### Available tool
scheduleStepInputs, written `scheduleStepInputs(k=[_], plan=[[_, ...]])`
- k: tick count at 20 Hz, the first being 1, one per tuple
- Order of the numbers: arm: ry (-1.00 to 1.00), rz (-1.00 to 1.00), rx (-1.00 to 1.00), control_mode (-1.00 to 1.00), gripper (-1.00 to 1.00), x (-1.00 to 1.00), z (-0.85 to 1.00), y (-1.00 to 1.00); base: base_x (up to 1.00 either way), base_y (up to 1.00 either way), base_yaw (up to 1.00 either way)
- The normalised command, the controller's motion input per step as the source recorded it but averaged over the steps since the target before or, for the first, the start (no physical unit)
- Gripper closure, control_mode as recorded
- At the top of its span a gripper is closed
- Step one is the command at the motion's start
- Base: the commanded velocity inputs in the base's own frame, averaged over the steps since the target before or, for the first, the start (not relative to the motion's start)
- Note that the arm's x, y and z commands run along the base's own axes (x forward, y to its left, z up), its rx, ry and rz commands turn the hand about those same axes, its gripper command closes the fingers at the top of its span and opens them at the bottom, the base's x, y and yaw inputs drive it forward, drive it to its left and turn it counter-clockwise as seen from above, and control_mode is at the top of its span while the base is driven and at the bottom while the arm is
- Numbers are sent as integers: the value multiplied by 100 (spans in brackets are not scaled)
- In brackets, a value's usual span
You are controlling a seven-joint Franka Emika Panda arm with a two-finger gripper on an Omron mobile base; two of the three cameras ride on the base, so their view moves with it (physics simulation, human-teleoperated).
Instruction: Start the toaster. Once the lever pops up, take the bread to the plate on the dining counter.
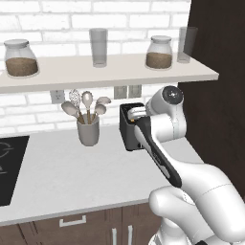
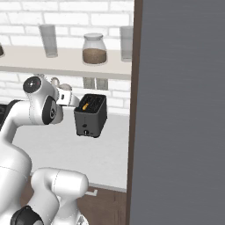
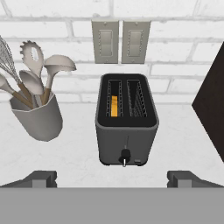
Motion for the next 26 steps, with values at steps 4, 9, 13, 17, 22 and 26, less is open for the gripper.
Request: scheduleStepInputs(k=[4, 9, 13, 17, 22, 26], plan=[[0, 0, 0, -100, -100, 0, 0, 0, 0, 0, 0], [0, 0, 0, -100, -100, 0, 0, 0, 0, 0, 0], [0, 0, 0, -100, -100, 0, 0, 0, 0, 0, 0], [0, 0, 0, -100, -100, 0, 0, 0, 0, 0, 0], [0, 0, 0, -100, -100, 0, 0, 0, 0, 0, 0], [0, 0, 0, -100, -100, 0, 0, 0, 0, 0, 0]])
